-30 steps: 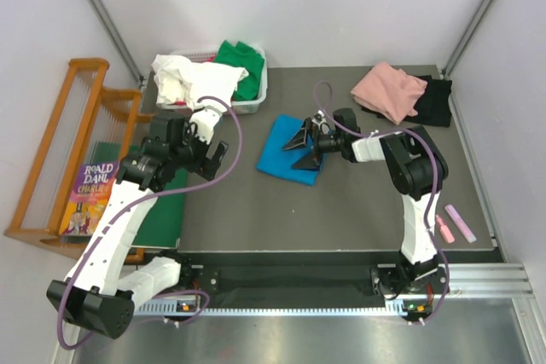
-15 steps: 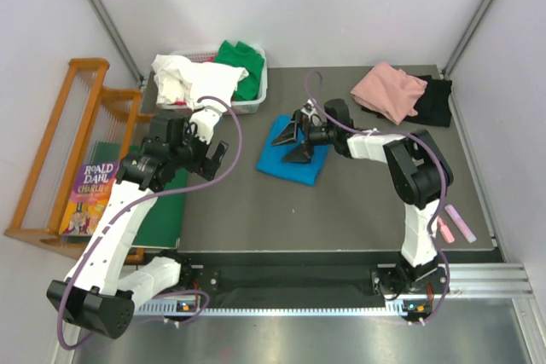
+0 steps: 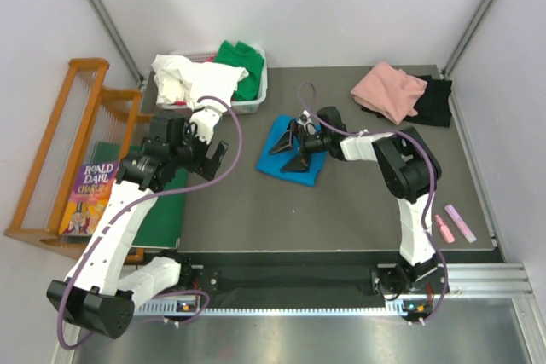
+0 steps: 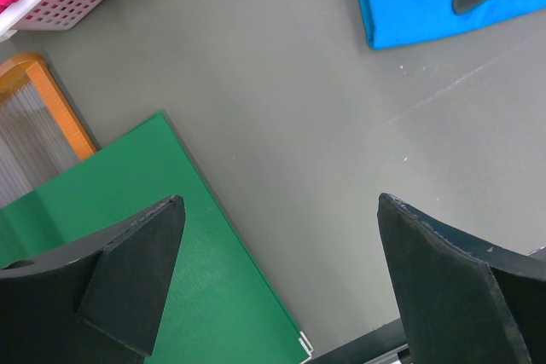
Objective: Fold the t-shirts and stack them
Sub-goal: Fold the tshirt
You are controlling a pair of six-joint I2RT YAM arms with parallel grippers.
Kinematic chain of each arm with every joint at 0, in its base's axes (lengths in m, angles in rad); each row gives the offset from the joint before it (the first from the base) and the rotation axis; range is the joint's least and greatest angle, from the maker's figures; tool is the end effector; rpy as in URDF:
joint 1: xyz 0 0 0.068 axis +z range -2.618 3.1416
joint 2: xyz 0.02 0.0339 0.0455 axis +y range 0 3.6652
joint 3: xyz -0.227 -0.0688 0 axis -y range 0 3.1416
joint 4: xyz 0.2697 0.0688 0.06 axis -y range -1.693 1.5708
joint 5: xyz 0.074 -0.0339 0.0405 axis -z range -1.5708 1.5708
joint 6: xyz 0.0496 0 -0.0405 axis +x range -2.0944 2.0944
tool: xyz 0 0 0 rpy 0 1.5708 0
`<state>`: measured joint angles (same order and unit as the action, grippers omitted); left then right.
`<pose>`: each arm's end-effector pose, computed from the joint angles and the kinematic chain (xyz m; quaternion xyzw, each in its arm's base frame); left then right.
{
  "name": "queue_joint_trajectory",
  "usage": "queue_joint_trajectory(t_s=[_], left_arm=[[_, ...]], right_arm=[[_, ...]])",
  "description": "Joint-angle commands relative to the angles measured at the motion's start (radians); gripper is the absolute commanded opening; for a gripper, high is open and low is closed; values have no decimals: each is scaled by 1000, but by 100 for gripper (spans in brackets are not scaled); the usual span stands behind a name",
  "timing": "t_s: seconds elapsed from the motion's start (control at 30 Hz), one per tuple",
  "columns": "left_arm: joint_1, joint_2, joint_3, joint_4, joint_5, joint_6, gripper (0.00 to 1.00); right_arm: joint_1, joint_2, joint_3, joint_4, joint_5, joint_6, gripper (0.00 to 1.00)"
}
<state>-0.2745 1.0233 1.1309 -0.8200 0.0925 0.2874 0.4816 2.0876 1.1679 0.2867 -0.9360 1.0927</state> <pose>0.2461 -0.0740 0.3153 0.2703 0.8674 -0.0394 0.4160 0.3597 0.2330 0.0715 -0.0451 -0.8206 -0.5697 0.0004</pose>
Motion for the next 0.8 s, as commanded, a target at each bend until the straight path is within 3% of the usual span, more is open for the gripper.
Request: queue_joint_trajectory(t_s=[0.0, 0.2, 0.47, 0.63, 0.77], left_arm=[[6, -9, 40, 13, 15, 4, 99], [6, -11, 41, 12, 12, 4, 99], [6, -23, 36, 12, 4, 10, 99], [6, -23, 33, 15, 7, 10, 99], [6, -28, 32, 15, 10, 10, 99]], right_arm=[[3, -50, 182, -95, 11, -16, 100], [3, 9, 392, -112, 3, 38, 100], [8, 164, 265, 72, -6, 127, 100], [3, 221, 210, 62, -4, 98, 100], [5, 167, 222, 52, 3, 82, 100]])
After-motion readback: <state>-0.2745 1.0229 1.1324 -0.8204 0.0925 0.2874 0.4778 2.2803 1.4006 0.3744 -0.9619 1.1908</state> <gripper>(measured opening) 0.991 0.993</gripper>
